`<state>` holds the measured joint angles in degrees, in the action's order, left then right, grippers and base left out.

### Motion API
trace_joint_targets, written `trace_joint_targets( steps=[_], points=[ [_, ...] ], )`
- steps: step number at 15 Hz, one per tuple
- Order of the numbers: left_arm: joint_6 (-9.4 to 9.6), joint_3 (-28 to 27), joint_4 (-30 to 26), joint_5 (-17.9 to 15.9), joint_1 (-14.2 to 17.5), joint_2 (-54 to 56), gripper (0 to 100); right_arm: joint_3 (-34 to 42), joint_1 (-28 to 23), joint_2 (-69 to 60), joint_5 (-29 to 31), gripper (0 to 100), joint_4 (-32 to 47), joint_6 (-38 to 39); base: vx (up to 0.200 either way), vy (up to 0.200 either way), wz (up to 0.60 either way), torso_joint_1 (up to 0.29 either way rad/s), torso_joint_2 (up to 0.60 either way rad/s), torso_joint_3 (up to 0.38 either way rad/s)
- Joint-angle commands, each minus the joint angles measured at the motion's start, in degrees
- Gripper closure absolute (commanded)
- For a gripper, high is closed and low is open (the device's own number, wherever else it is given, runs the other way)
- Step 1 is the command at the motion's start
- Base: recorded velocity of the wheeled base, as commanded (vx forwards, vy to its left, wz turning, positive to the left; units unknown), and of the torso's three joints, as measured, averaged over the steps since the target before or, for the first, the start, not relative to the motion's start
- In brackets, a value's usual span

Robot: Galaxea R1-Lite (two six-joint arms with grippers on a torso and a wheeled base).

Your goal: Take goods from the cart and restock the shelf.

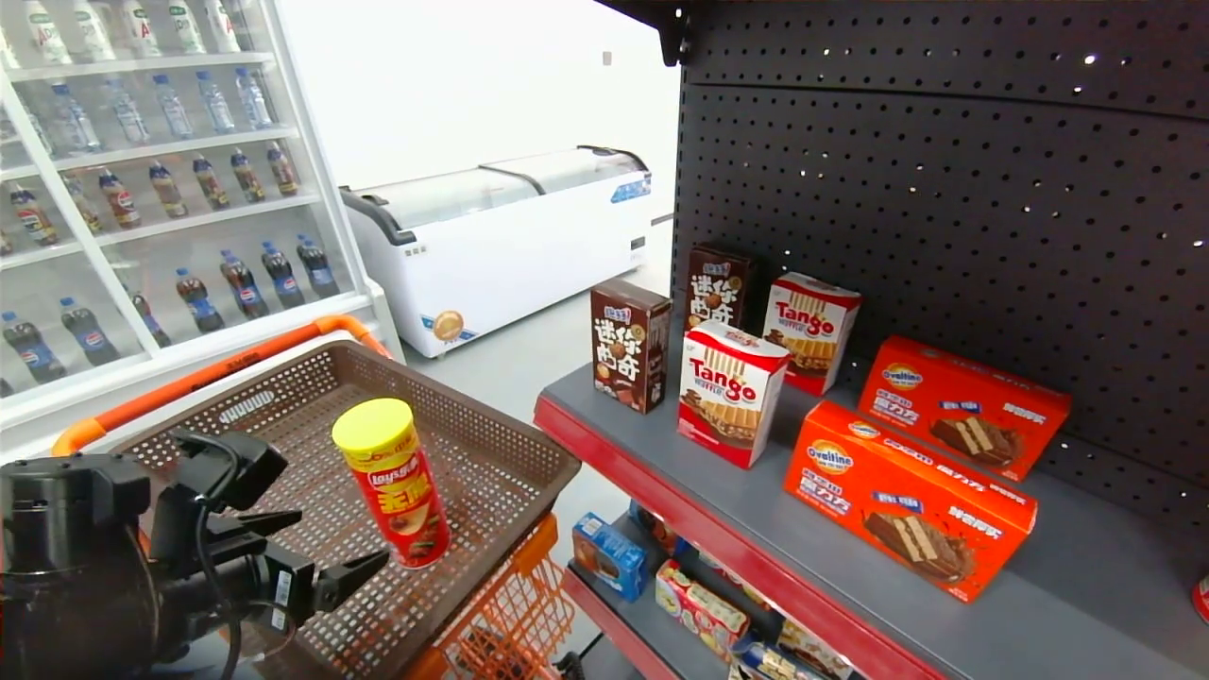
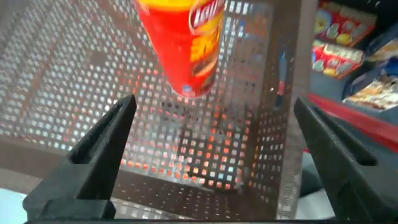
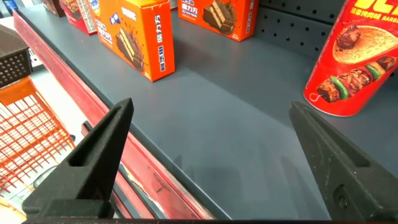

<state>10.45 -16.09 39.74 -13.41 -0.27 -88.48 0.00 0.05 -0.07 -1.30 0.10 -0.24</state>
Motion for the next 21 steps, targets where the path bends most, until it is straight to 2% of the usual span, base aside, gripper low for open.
trace_joint_targets(
  steps=[1, 5, 6, 8, 13, 20, 21],
  points=[
    [0.01, 0.4, 1.8, 0.8, -0.2, -6.1, 0, 0.0, 0.0, 0.1, 0.0, 0, 0.0, 0.0, 0.0, 0.0, 0.0, 0.0, 0.0, 0.0],
    [0.1, -0.3, 13.0, 1.4, -0.2, -13.8, 0, 0.0, 0.0, 0.1, 0.0, 0, 0.0, 0.0, 0.0, 0.0, 0.0, 0.0, 0.0, 0.0],
    [0.1, -0.7, 15.5, 2.4, -0.3, -15.8, 0, 0.0, 0.0, 0.1, 0.0, 0, 0.0, 0.0, 0.0, 0.0, 0.0, 0.0, 0.0, 0.0],
    [0.01, -2.2, 17.5, 5.0, -1.4, -18.7, 0, 0.0, 0.0, 0.1, 0.0, 0, 0.0, 0.0, 0.0, 0.0, 0.0, 0.0, 0.0, 0.0],
    [0.01, -6.5, 22.7, 5.2, -3.8, -23.2, 0, 0.0, 0.0, 0.1, 0.0, 0, 0.0, 0.0, 0.0, 0.0, 0.0, 0.0, 0.0, 0.0],
    [0.01, -7.2, 26.8, 8.1, -4.1, -26.7, 0, 0.0, 0.0, 0.1, 0.0, 0, 0.0, 0.0, 0.0, 0.0, 0.0, 0.0, 0.0, 0.0],
    [0.01, -7.6, 26.9, 8.1, -4.1, -27.0, 100, 0.0, 0.0, 0.1, 0.0, 0, 0.0, 0.0, 0.0, 0.0, 0.0, 0.0, 0.0, 0.0]
  ],
)
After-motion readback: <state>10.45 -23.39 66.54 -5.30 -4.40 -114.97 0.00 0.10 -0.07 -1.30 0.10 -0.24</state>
